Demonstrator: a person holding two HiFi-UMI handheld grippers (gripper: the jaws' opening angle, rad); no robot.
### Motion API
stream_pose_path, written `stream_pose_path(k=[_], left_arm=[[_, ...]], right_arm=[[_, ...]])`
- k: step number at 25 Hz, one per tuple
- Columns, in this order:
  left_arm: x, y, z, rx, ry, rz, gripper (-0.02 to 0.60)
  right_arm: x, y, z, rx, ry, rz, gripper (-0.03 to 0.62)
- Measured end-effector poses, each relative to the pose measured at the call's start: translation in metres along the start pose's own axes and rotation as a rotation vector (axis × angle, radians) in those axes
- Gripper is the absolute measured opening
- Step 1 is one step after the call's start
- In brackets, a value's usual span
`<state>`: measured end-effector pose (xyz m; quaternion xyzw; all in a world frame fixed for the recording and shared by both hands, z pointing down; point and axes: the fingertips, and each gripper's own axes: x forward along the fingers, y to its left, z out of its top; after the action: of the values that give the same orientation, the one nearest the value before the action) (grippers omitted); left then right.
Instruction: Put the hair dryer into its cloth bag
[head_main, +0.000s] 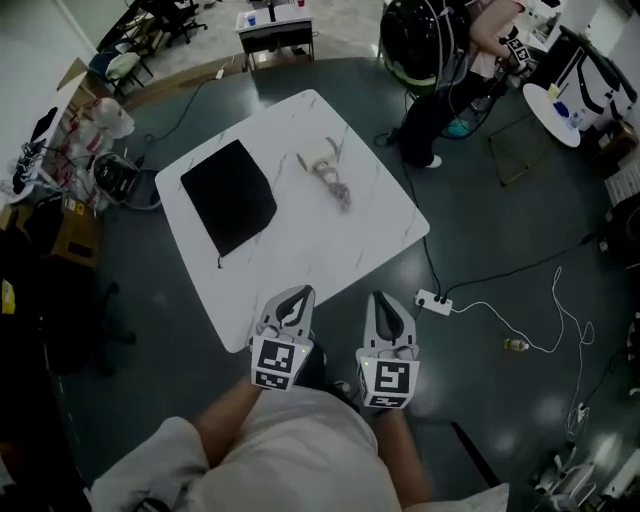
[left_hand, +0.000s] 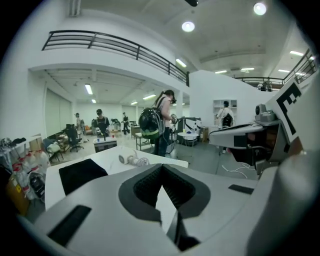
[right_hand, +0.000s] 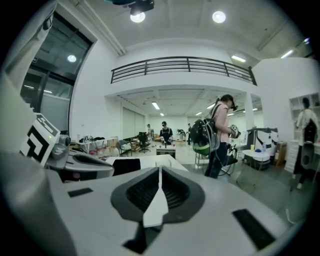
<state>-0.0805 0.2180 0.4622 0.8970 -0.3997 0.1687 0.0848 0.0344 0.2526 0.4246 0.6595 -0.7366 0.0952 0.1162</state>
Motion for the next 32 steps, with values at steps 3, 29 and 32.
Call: stream_pose_path(k=[3, 29, 32], left_arm=[[0.010, 0.047, -0.004, -0.025, 0.016, 0.043, 0.009], [0.123, 0.255, -0.146, 0.164, 0.598, 0.431, 0.152], [0.124, 0.266, -0.160, 0.180, 0.671, 0.477, 0.155]], right_arm=[[0.047, 0.023, 0.005, -0.020, 0.030, 0.059, 0.017], [0.283, 0.084, -0.013, -0.226, 0.185, 0.631, 0.052], [0.293, 0.076, -0.020, -0.246, 0.195, 0.694, 0.054]])
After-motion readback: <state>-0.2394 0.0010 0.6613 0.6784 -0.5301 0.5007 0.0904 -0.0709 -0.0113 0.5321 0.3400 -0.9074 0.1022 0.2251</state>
